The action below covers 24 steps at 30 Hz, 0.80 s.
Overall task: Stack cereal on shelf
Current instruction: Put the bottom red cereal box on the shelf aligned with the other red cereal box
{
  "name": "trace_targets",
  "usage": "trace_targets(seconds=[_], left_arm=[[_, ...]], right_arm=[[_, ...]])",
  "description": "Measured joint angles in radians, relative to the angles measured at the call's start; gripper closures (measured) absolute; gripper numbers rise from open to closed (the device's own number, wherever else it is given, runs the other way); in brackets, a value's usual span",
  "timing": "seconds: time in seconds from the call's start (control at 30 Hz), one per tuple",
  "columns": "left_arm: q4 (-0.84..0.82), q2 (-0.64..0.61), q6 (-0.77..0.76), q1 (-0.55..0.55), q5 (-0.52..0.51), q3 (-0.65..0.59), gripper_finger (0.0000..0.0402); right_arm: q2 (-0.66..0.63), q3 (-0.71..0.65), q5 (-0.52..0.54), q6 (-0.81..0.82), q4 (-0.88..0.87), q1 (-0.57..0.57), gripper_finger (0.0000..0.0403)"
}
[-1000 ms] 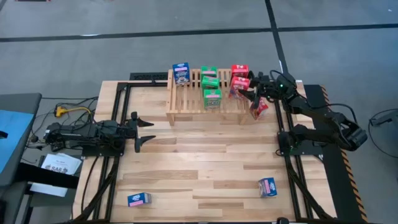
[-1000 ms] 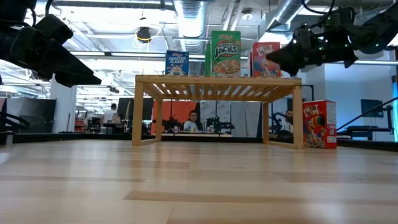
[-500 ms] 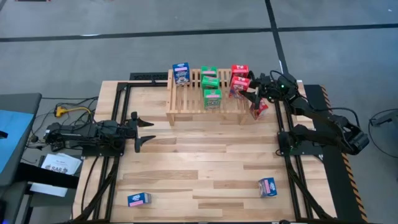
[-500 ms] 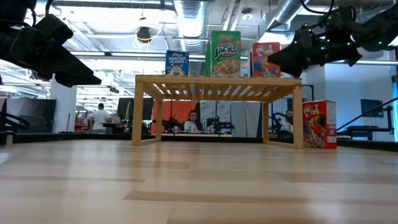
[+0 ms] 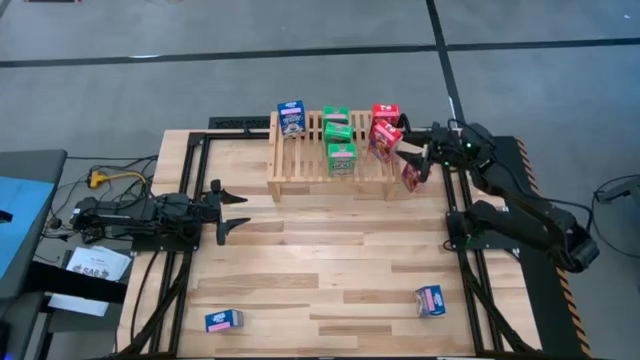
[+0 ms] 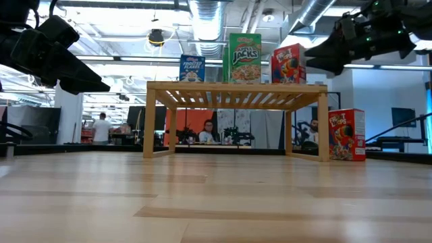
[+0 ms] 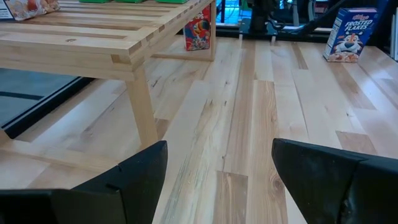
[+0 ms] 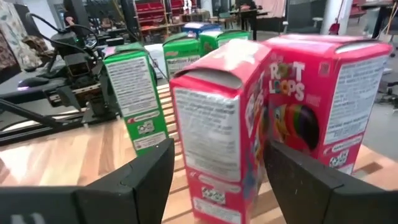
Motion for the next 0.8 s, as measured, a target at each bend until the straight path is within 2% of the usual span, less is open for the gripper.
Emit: trace_targets(seconds=[0.23,0.43,0.8], left_arm=[[0.0,0.0,0.0,0.0,0.0,0.0,0.0123],[0.0,0.0,0.0,0.0,0.0,0.0,0.0123],[0.0,0.0,0.0,0.0,0.0,0.0,0.0123]], right_arm=[[-0.061,0.001,0.001,0.051,-0.144,0.048,0.0131],[-0.068,0.001,0.016,0.11,-0.17,0.177,0.0131],[0.04,0.001,0.339,0.134,-0.046,0.46,0.0131]])
